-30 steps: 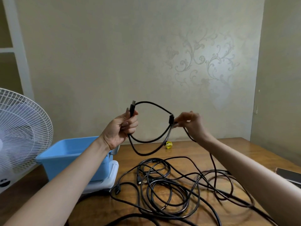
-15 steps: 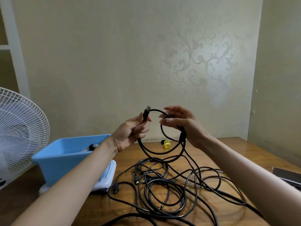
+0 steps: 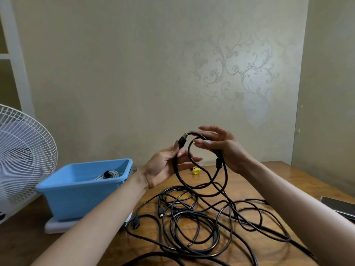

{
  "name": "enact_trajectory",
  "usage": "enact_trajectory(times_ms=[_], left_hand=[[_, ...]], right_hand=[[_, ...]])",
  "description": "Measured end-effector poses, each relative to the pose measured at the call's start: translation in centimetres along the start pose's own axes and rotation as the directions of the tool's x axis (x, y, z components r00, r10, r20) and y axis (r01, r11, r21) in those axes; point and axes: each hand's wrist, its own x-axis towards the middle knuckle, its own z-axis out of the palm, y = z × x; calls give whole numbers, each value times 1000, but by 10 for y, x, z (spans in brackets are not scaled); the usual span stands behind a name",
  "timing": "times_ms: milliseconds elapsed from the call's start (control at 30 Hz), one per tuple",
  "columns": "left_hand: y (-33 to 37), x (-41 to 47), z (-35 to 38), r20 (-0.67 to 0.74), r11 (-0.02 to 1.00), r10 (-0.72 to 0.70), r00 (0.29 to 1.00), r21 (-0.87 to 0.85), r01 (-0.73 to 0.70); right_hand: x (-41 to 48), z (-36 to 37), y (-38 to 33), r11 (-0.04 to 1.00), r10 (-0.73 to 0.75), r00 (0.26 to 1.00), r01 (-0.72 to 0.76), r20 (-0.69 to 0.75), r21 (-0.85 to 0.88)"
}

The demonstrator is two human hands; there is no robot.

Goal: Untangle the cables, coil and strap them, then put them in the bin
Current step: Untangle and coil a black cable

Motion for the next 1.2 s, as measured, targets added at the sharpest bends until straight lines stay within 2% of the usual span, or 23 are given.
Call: enact_trajectory(times_ms=[67, 133, 200, 267, 333, 367, 433, 500, 533, 600, 700, 733, 800, 900, 1000, 1100, 1133, 1200], left_hand=[[-1, 4, -1, -27, 997, -2, 1000, -81, 0], [1, 8, -4, -89, 998, -14, 996, -66, 8], [3, 10, -8, -141, 988, -32, 989, 143, 53], [6, 9, -9, -162, 904, -87, 983, 402, 146], [7, 8, -9, -170, 864, -134, 976, 462, 199], [8, 7, -10, -168, 881, -131, 977, 433, 192], [10, 7, -11, -170, 944, -69, 983, 308, 120], [9, 9, -12, -200, 991, 13, 980, 131, 13], [9, 10, -13, -222, 998, 52, 974, 44, -44], [8, 13, -15, -274, 983, 124, 954, -98, -156], [9, 15, -23, -359, 938, 191, 914, -208, -278], [10, 15, -26, -381, 931, 208, 901, -205, -302], [13, 14, -36, -426, 933, 244, 871, -144, -331], [18, 7, -54, -490, 938, 275, 827, -52, -343], [22, 0, -67, -526, 942, 300, 796, 33, -334], [22, -3, -71, -500, 950, 309, 809, 116, -292], [23, -4, -70, -481, 950, 312, 819, 144, -278], [24, -4, -67, -444, 943, 325, 835, 218, -251]], right_hand=[[0, -3, -2, 984, -50, 999, 51, 9, -169], [1, -6, -4, 954, -96, 995, 96, 16, -285], [2, -7, -7, 914, -114, 992, 123, 46, -387], [4, -8, -6, 799, -149, 981, 193, 123, -570], [5, -9, -1, 656, -183, 967, 254, 177, -711], [5, -9, 3, 639, -199, 967, 251, 158, -727], [2, -10, 12, 748, -175, 984, 162, 44, -643], [-4, -11, 20, 894, 14, 1000, -23, -22, -448], [-7, -12, 26, 916, 139, 990, -127, 5, -380], [-17, -13, 41, 893, 318, 938, -247, 139, -376], [-32, -13, 64, 862, 472, 808, -338, 354, -378], [-37, -14, 68, 850, 503, 777, -365, 378, -380], [-41, -19, 70, 818, 528, 780, -362, 335, -447], [-39, -37, 60, 770, 492, 858, -348, 150, -535], [-35, -55, 47, 795, 391, 920, -323, 26, -513], [-30, -61, 40, 872, 359, 932, -352, -44, -341], [-29, -60, 38, 869, 367, 928, -365, -61, -335], [-25, -57, 33, 763, 408, 905, -409, -118, -501]])
